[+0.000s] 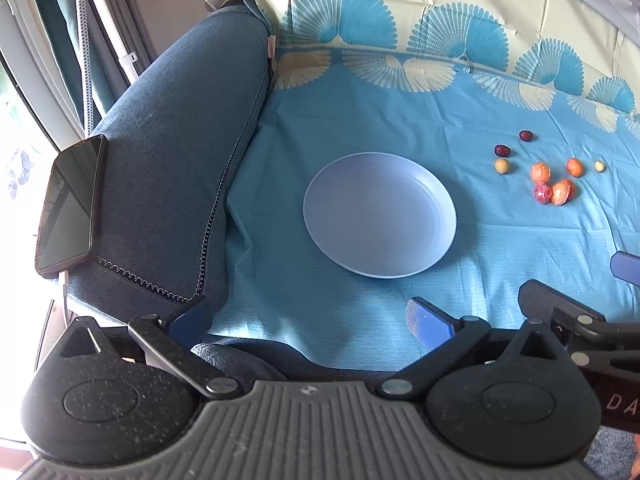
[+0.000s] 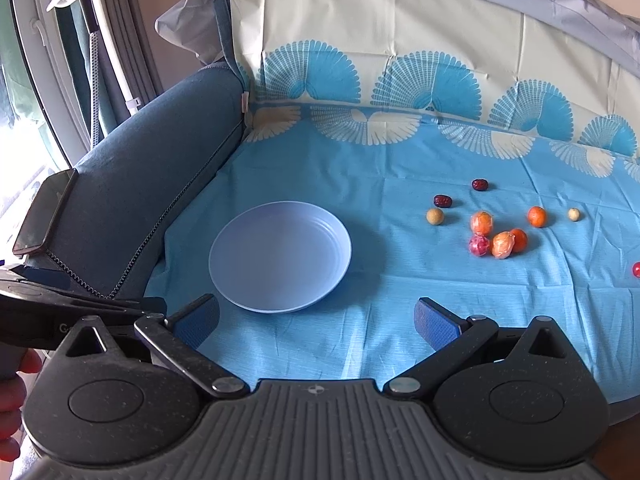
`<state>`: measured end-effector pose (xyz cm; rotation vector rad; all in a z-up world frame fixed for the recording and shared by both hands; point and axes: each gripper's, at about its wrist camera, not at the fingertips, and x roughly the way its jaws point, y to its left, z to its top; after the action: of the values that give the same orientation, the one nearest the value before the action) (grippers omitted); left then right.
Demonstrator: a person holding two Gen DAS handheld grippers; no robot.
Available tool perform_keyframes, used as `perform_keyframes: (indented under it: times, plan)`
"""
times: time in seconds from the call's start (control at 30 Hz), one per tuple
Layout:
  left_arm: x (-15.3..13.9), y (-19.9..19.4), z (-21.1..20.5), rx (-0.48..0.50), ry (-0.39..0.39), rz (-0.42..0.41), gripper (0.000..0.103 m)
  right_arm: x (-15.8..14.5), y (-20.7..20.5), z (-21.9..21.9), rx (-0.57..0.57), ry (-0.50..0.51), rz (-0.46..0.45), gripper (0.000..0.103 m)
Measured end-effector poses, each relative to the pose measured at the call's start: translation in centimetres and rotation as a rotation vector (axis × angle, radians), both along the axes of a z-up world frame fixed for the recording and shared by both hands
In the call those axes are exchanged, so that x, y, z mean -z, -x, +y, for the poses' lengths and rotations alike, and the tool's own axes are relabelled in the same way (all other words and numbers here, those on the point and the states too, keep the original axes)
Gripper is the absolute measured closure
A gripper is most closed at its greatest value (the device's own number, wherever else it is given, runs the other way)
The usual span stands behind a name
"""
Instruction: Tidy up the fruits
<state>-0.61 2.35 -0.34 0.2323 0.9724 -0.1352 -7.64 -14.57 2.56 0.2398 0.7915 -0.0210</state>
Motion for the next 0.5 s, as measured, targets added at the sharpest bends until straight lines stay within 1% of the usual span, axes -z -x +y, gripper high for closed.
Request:
perform_keyframes:
  times: [0.37,0.5]
  plan:
    - [0.12,0.04,-0.14,-0.001,-0.009,0.008,0.0,0.31,-0.19,-0.12,0.001,-0.005,0.01,0.001]
    - [-0.27,0.3,-0.03,-0.001,-0.002,0.0,0.0,-0.04,0.09,-0.06,0.007,-0.002,-0.008,0.001]
